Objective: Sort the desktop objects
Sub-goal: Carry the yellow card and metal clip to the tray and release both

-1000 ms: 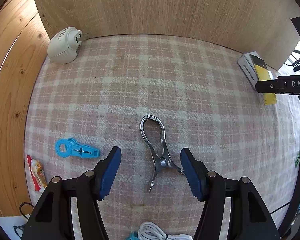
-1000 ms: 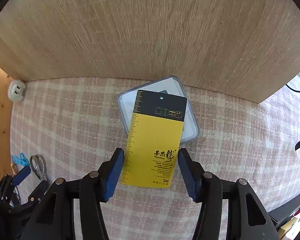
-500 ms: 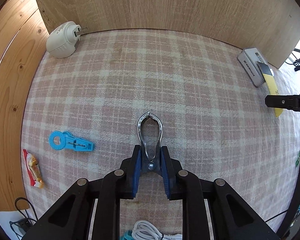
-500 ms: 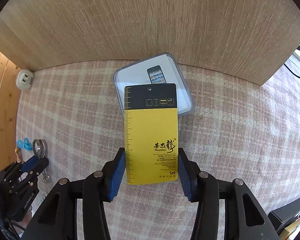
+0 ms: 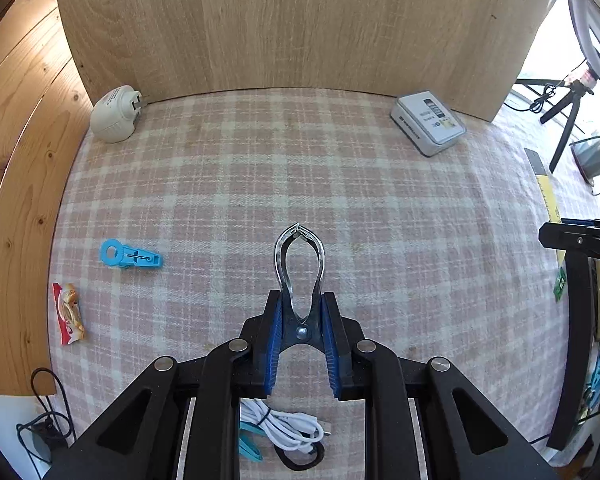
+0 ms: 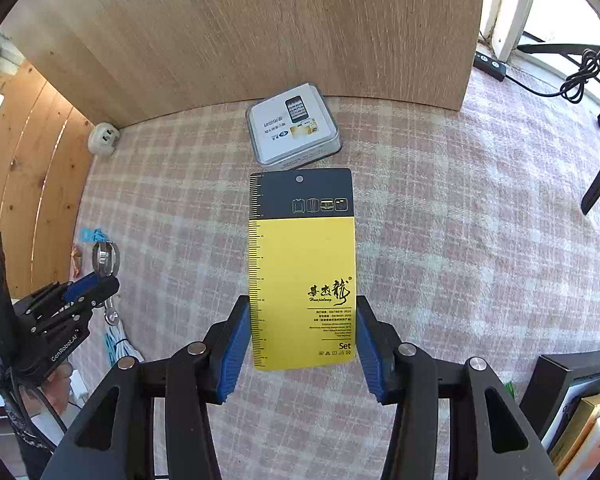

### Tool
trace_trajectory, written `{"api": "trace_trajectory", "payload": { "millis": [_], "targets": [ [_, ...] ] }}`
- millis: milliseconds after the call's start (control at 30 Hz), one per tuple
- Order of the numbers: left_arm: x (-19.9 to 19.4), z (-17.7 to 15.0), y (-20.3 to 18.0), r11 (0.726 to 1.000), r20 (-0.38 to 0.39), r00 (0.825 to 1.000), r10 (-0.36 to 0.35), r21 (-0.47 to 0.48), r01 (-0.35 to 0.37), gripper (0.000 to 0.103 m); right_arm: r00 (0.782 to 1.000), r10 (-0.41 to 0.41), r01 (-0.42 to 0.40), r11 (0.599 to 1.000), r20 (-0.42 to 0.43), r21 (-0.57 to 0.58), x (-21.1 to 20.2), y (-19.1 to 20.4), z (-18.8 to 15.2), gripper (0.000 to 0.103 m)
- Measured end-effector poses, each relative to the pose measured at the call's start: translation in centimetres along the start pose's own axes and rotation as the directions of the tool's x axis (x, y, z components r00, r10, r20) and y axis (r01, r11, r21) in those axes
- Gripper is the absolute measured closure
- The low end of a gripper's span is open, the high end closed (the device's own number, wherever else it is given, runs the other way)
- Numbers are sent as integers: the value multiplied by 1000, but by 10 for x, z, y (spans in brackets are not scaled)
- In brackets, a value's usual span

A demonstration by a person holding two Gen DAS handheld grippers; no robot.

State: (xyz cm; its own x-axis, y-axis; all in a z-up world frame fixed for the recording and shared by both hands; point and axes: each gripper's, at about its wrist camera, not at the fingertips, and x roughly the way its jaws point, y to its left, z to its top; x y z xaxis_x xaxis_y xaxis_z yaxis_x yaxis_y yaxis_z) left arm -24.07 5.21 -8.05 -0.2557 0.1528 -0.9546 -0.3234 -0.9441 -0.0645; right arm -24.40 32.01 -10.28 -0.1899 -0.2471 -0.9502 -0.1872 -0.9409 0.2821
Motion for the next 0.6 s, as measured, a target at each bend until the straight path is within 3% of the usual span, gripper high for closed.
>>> {"api": "trace_trajectory", "payload": {
  "millis": [133, 267, 433, 600],
  "targets": [
    [-31, -6, -29, 996, 18, 999, -39, 86, 38, 83, 998, 22, -23, 1000, 51, 20, -31, -8, -45, 58],
    [-38, 9, -43, 976, 31, 996, -86, 201, 78, 83, 996, 25, -32, 997, 91, 70, -66, -30, -91, 57],
    [-57, -8, -100, 934, 31, 986, -163, 326, 144, 83, 989, -19, -5, 987, 149, 159, -94, -44, -141, 57],
    [-76, -39, -149, 874, 3, 973, -230, 440, 205, 83, 977, -72, 15, 961, 199, 277, -121, -70, -200, 57]
  ]
}}
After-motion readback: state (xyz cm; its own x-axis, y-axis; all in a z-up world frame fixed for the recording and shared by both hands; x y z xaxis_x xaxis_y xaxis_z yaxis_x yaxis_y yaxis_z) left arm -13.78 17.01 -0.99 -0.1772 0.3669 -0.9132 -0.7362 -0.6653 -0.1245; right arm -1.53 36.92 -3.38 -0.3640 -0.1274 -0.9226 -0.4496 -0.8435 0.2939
